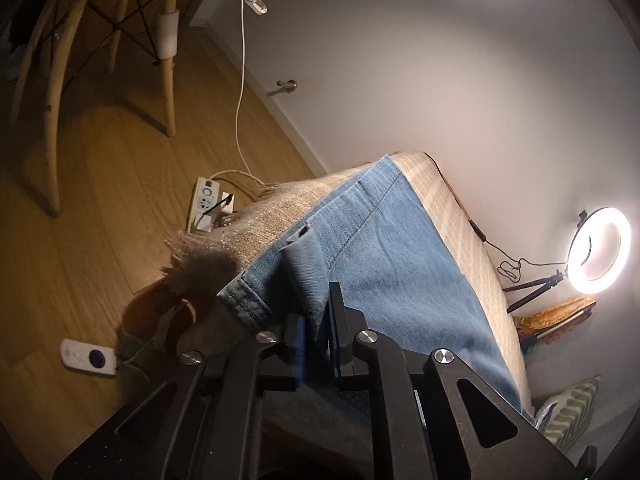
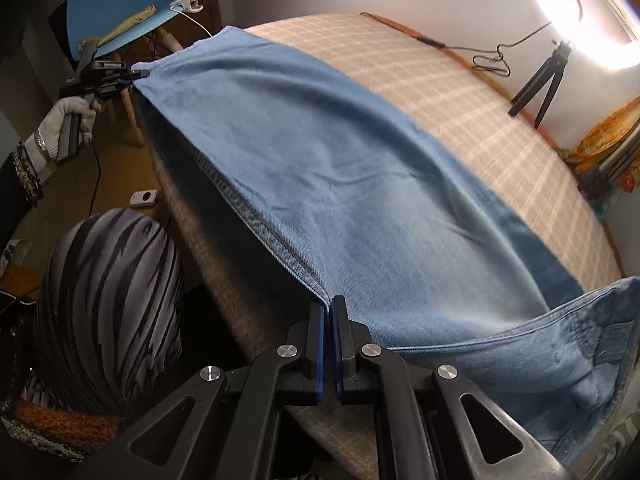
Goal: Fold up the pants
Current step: 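Lift both hems and carry them toward the jeans waistband, then open both tools to release the hems onto the waistband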
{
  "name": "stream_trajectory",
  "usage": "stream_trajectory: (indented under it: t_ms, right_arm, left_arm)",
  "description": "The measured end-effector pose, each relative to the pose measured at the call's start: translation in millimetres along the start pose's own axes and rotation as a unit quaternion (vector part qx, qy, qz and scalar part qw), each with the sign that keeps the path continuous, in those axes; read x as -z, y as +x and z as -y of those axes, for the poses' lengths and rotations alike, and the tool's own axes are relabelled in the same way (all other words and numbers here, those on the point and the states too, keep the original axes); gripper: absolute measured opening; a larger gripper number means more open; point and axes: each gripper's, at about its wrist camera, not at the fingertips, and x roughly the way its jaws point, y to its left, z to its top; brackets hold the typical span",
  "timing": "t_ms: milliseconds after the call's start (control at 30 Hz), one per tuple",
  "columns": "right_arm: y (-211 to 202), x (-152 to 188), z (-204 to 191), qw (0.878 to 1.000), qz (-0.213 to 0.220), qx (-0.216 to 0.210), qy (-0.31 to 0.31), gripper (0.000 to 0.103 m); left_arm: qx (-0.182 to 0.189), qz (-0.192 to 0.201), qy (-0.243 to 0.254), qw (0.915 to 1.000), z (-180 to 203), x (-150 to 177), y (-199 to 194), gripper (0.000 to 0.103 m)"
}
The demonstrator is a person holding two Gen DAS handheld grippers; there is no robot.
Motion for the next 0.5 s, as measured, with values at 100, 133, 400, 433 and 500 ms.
stream_trajectory:
  t_ms: [100,133,400,433,500]
  right_arm:
    - [0,4,7,1.000,0.004,-0.007,0.017,0.001]
    - [1,4,11,1.000,0.005,-0.011,0.024,0.001]
    - [10,9,9,0.999,0.003,-0.023,0.042,0.004]
    - [11,11,12,0.998,0.008,-0.030,0.055,0.005]
    - [10,14,18,0.996,0.018,-0.039,0.075,0.007]
  left_arm:
    - [-0.006,0.004,-0.002,1.0000,-3,1,-8,0.012]
    - [-0.017,0.006,0.001,0.9998,-3,1,-10,0.016]
    - [-0.028,0.026,0.018,0.9991,4,1,-36,0.027]
    - [-0.020,0.024,0.026,0.9992,10,2,-36,0.027]
    - [-0.006,0.017,0.049,0.9987,26,7,-34,0.027]
